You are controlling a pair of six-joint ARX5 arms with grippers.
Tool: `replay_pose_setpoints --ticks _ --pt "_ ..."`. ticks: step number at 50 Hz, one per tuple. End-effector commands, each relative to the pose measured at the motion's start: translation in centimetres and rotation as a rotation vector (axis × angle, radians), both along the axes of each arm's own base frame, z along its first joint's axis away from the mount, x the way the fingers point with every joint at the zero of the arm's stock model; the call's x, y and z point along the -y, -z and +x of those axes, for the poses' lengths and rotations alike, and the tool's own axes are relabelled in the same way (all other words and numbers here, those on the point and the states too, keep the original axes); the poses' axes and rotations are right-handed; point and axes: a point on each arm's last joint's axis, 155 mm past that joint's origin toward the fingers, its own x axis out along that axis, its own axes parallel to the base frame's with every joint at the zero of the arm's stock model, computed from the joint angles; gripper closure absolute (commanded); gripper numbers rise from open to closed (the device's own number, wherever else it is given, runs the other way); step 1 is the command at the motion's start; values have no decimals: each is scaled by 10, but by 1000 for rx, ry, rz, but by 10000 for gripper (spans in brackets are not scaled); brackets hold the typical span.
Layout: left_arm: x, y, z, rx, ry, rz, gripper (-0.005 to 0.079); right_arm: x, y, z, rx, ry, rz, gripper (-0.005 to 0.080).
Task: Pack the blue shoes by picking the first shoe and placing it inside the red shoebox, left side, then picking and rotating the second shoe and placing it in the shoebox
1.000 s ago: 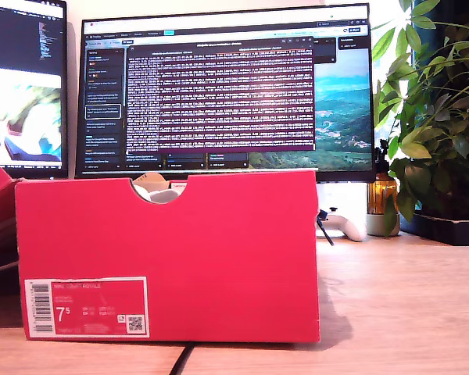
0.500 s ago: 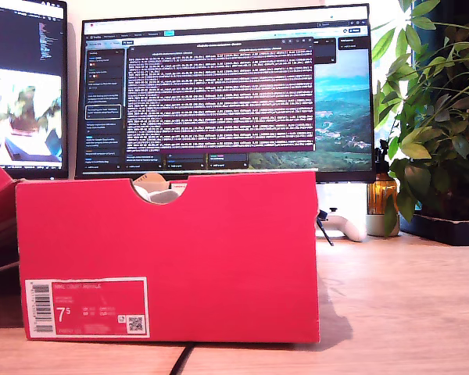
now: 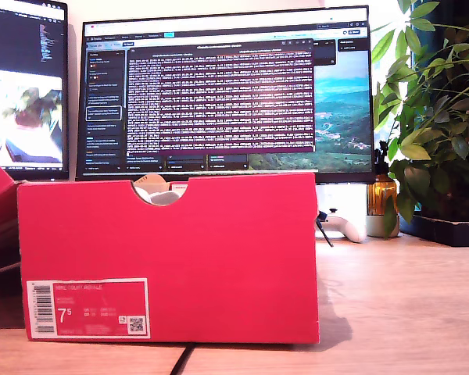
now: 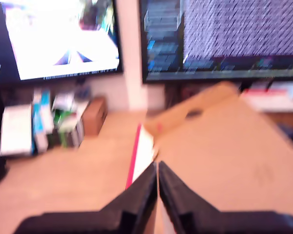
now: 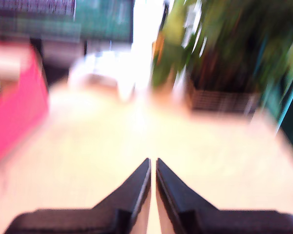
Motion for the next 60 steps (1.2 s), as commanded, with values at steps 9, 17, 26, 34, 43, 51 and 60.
replay_pose_setpoints --ticks 9,17,26,34,43,51,60 --pt "-1 4 1 4 -3 2 762 -13 -7 -11 27 -47 29 765" --pt "0 12 4 13 -2 2 762 -12 -21 -19 97 -40 18 765" --pt "0 21 7 16 0 -24 762 -10 -14 -28 126 -24 12 765" --pt "0 25 7 8 -3 -24 762 -12 -3 -32 100 -29 32 765" --pt "0 38 6 -44 -4 -22 762 -24 4 -33 87 -88 67 765" --pt "-4 60 3 -134 -29 -23 762 -21 6 -32 67 -57 130 765" --pt "-4 61 2 -140 -34 -57 762 -21 5 -32 62 -41 202 764"
